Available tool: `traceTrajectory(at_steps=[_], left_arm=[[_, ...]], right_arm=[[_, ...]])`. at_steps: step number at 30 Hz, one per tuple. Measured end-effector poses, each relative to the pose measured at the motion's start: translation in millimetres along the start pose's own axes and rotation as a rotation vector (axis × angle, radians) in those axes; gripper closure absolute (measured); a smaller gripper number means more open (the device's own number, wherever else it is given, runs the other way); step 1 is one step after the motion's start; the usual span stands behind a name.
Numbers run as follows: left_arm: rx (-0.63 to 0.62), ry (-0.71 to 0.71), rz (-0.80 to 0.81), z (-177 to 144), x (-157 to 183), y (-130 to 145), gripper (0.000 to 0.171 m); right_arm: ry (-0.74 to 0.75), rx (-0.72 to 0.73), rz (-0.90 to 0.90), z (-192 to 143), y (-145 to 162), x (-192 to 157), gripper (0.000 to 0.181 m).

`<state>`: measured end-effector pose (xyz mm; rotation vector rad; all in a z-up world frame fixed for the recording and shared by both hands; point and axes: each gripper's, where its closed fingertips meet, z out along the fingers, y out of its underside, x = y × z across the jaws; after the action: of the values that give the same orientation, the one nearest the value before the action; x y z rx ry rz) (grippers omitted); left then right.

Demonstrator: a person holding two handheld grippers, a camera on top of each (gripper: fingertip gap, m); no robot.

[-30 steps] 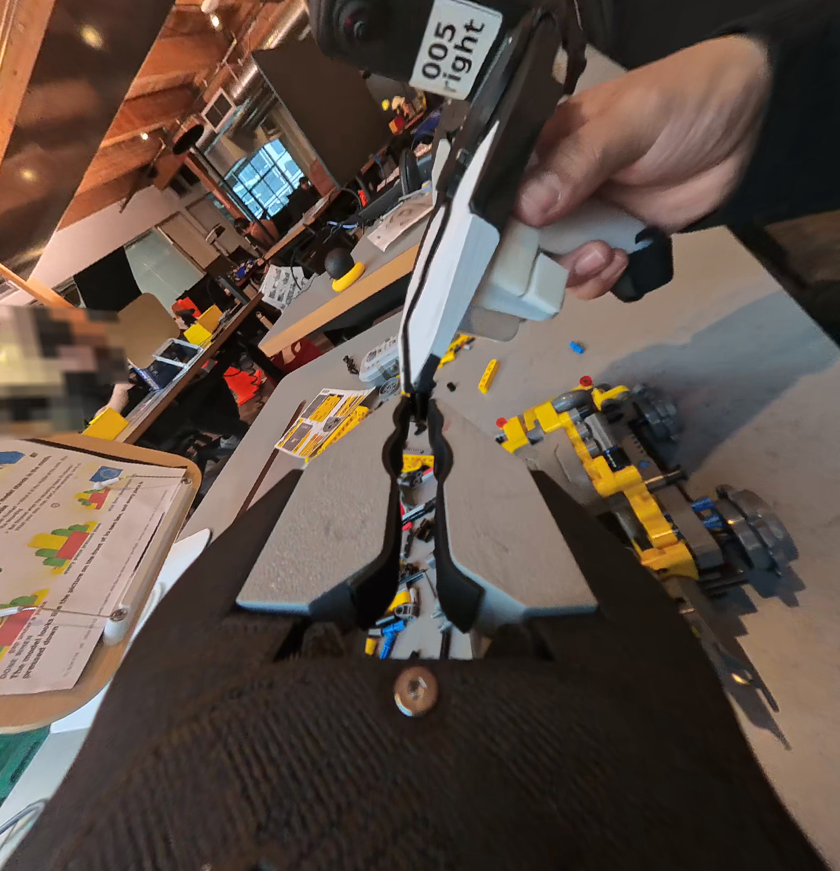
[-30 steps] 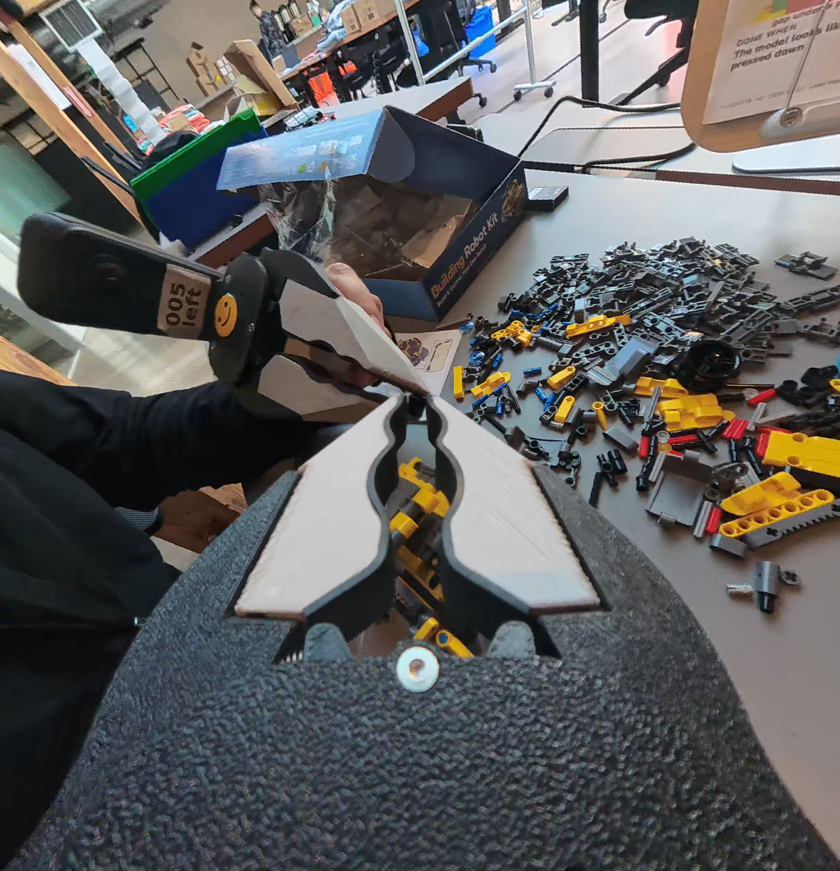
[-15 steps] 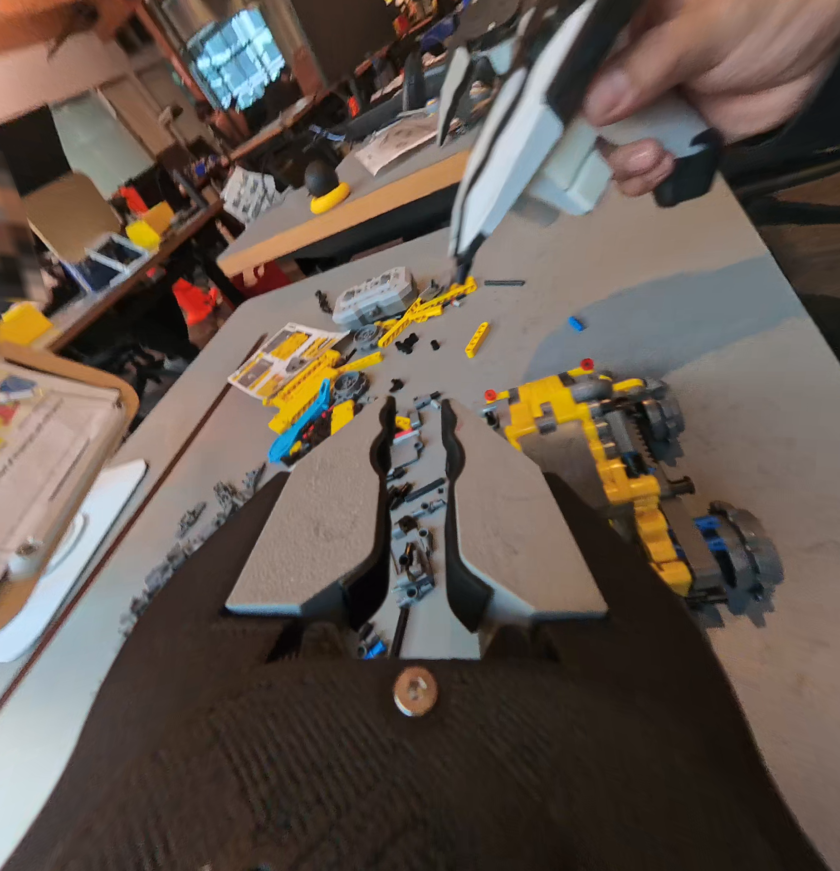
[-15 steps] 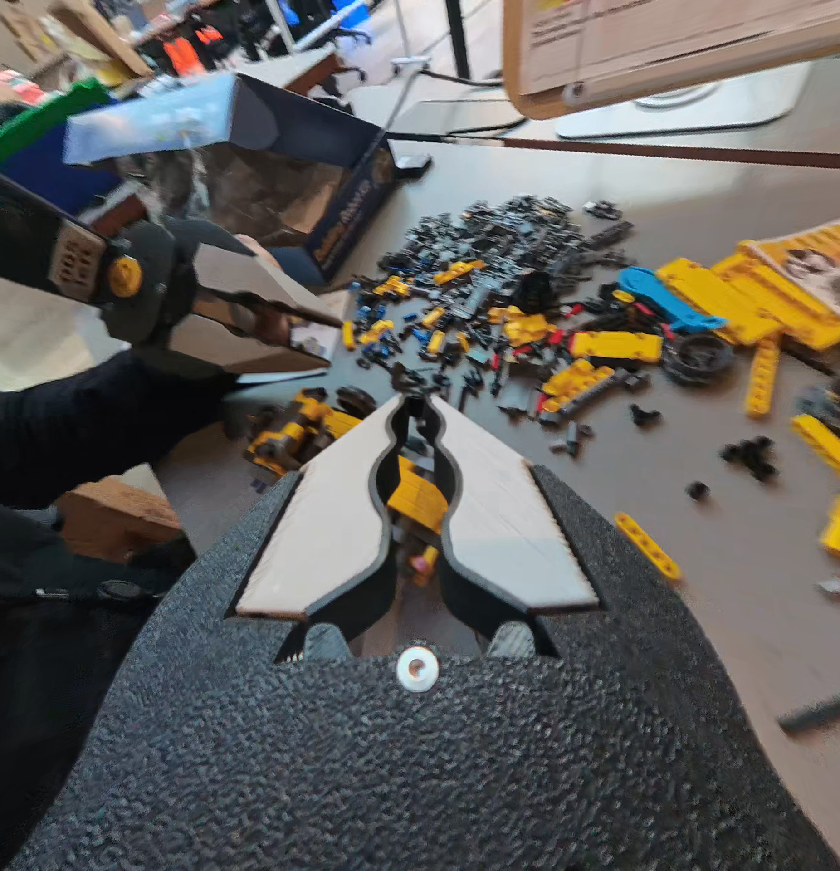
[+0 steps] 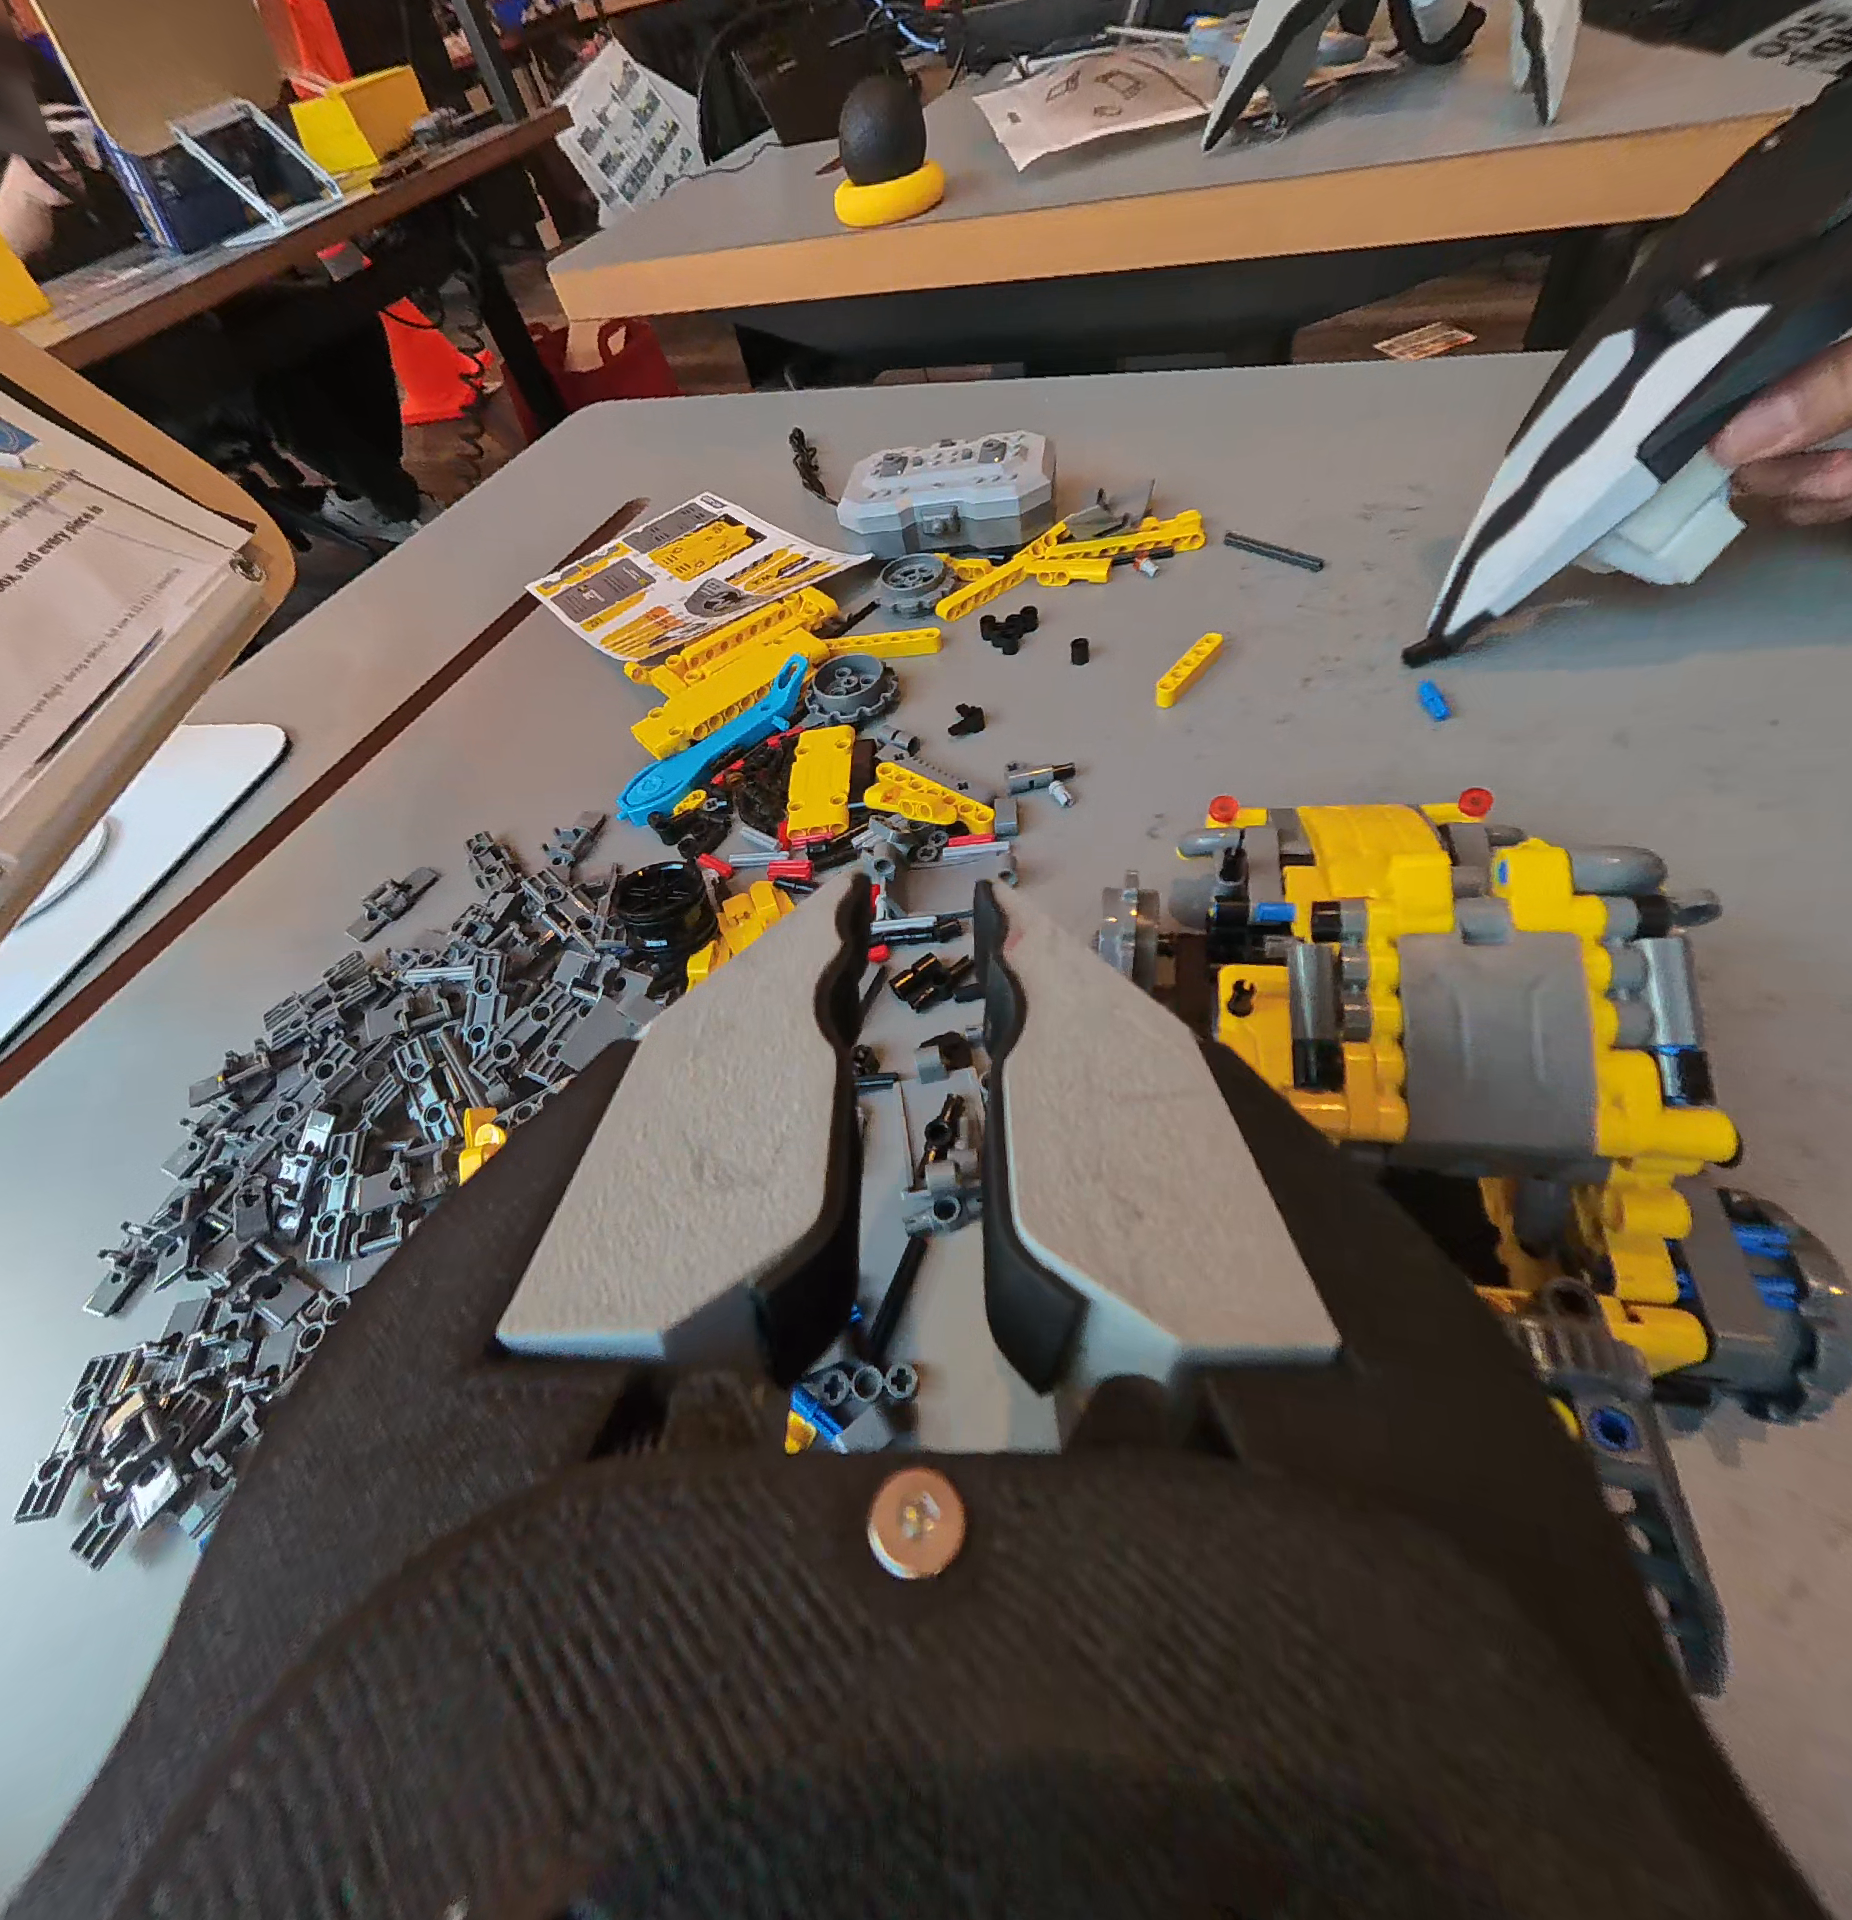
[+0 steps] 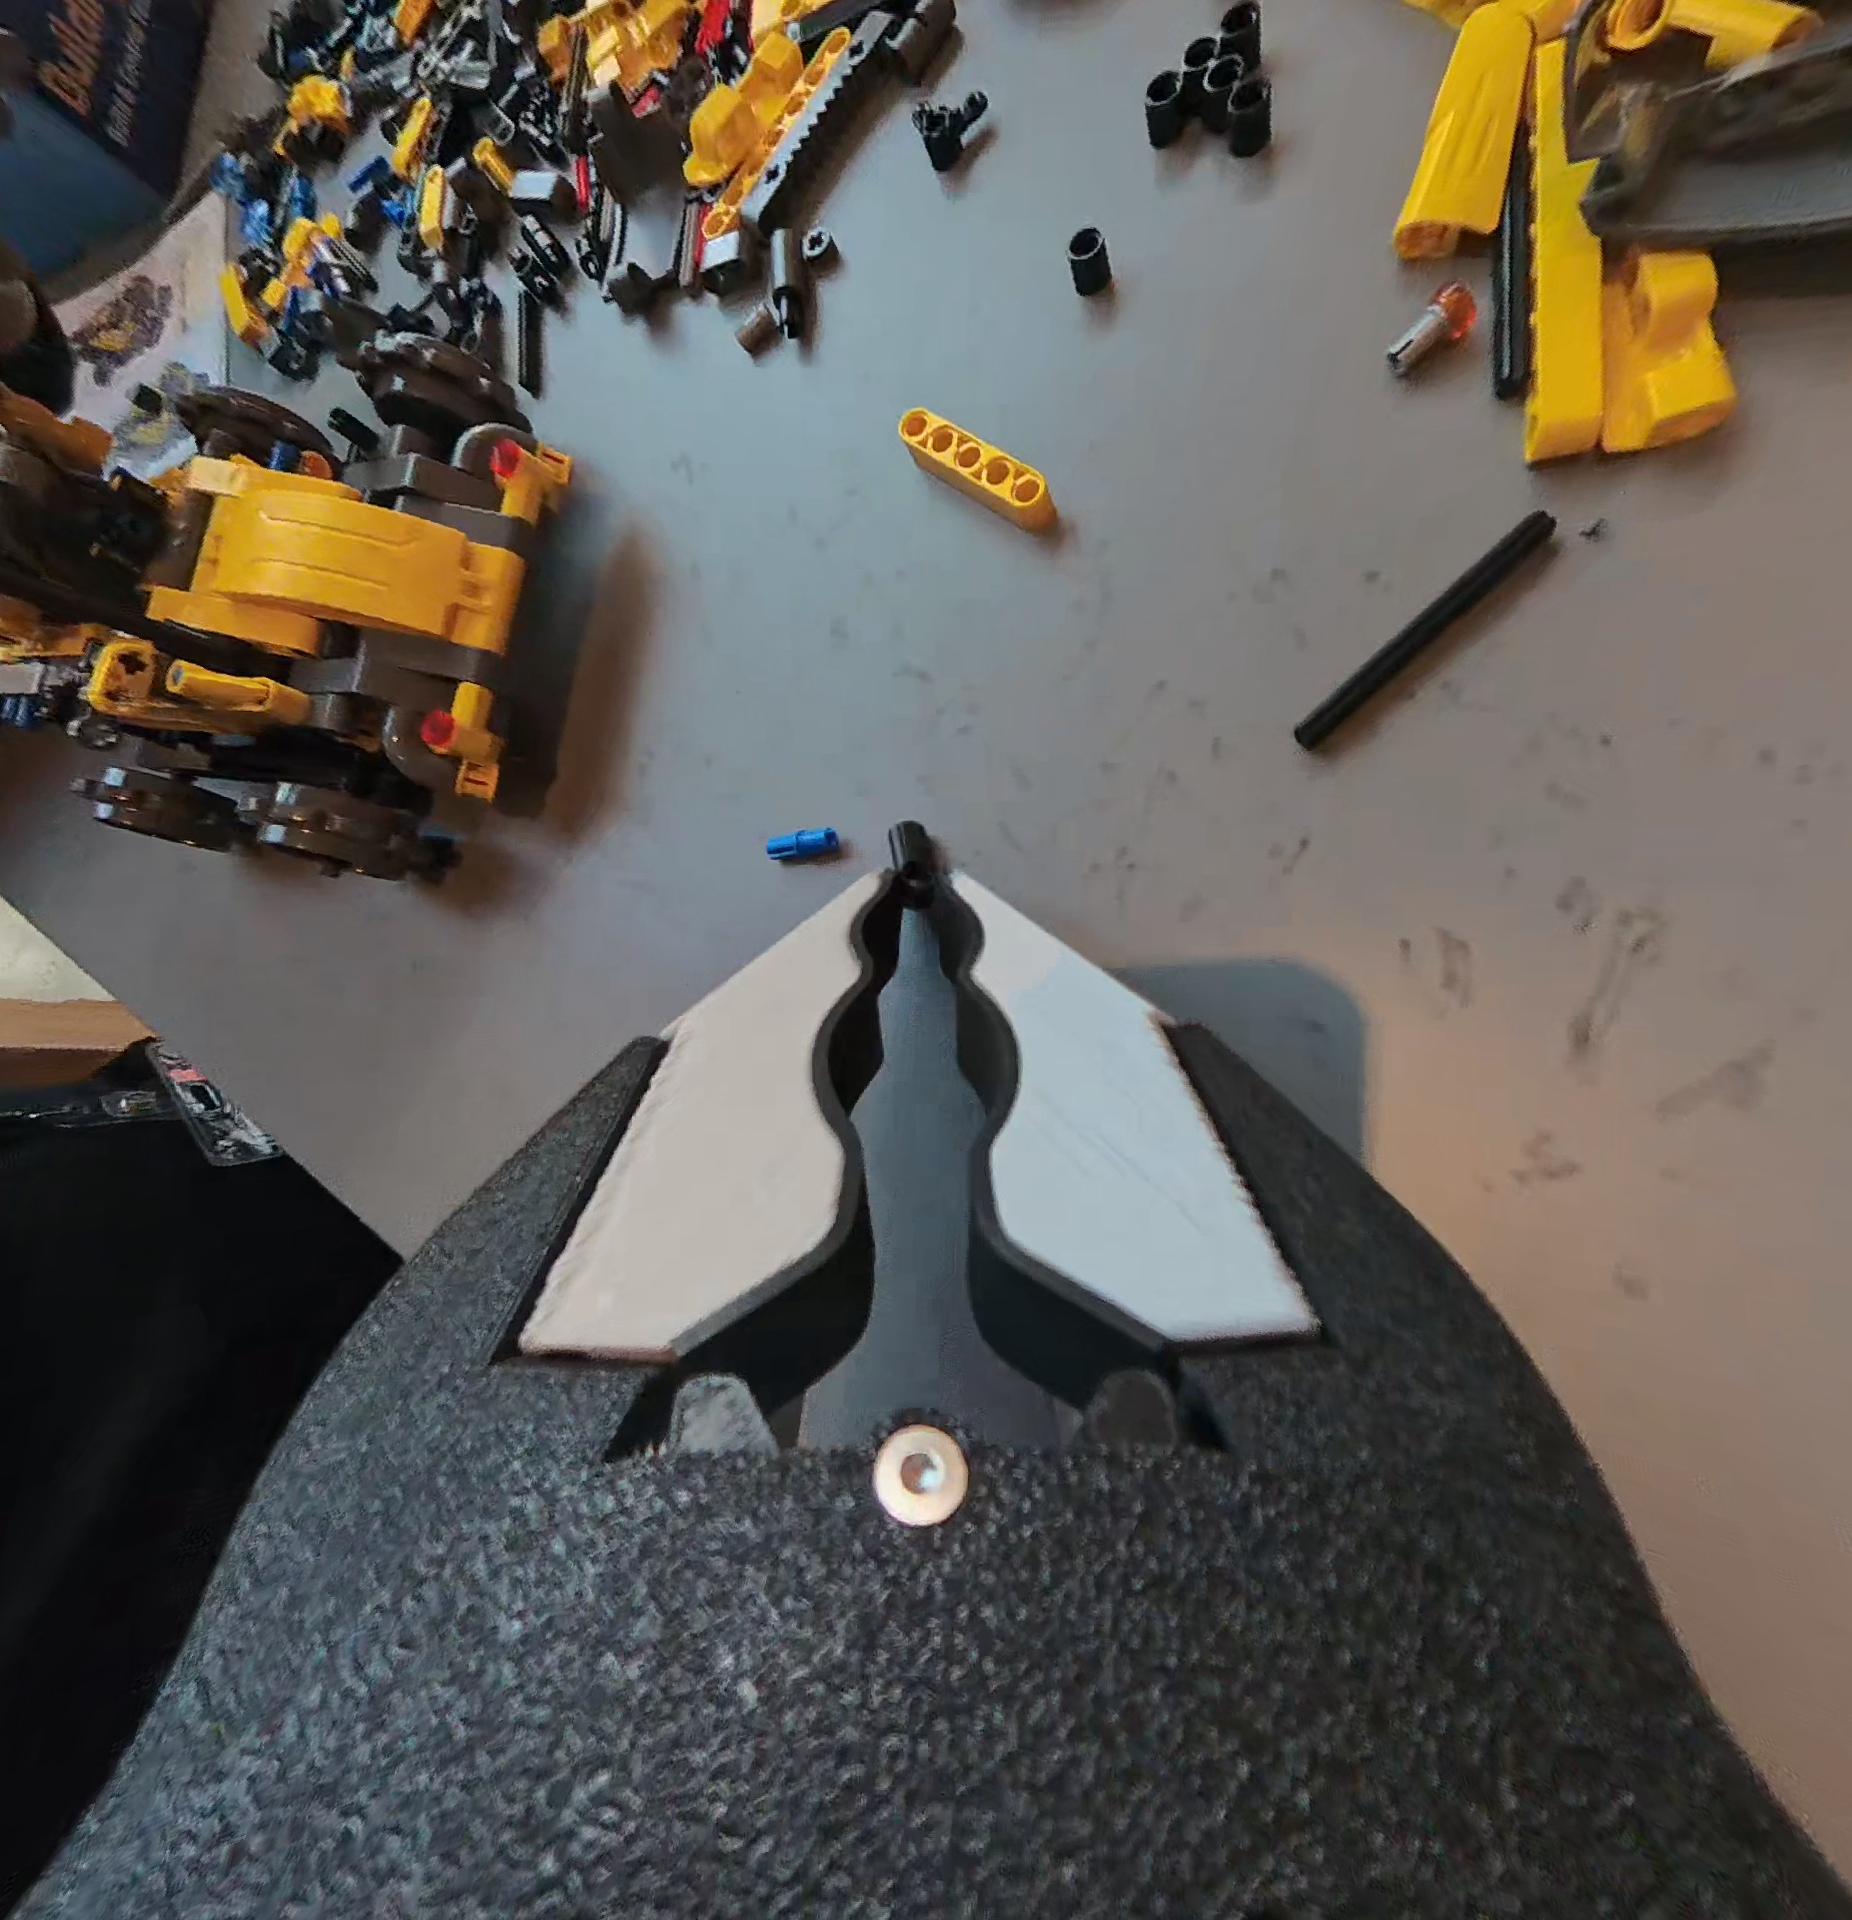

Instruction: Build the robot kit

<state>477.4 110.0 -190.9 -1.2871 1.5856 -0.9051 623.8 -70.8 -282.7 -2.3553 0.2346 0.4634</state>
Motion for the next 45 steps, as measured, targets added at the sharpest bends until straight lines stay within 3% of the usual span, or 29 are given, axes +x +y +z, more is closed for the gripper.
traceTrajectory(at_steps=[8, 14, 19, 23, 30, 41, 45], left_arm=[[-0.02, 0.006, 0.001, 3, 1, 5, 0.154], [-0.013, 0.008, -0.002, 1, 1, 3, 0.154], [-0.017, 0.005, -0.004, 1, 1, 3, 0.154], [-0.018, 0.001, 0.0, 0, 0, 3, 0.154], [-0.025, 0.014, -0.023, 0, 0, 4, 0.155], [-0.056, 0.035, 0.001, 5, 8, 10, 0.155], [-0.056, 0.028, -0.012, 4, 4, 10, 0.155]], right_arm=[[-0.031, -0.023, -0.052, 1, 0, -10, 0.172], [-0.079, 0.072, -0.001, -14, -20, -16, 0.163], [0.107, 0.145, 0.03, -35, -43, 26, 0.168], [0.328, 0.084, 0.012, -42, -50, 78, 0.174], [0.356, -0.003, 0.027, -12, -51, 97, 0.179], [0.211, -0.012, -0.053, 46, -81, 60, 0.181], [0.273, -0.032, -0.15, 35, -87, 59, 0.174]])
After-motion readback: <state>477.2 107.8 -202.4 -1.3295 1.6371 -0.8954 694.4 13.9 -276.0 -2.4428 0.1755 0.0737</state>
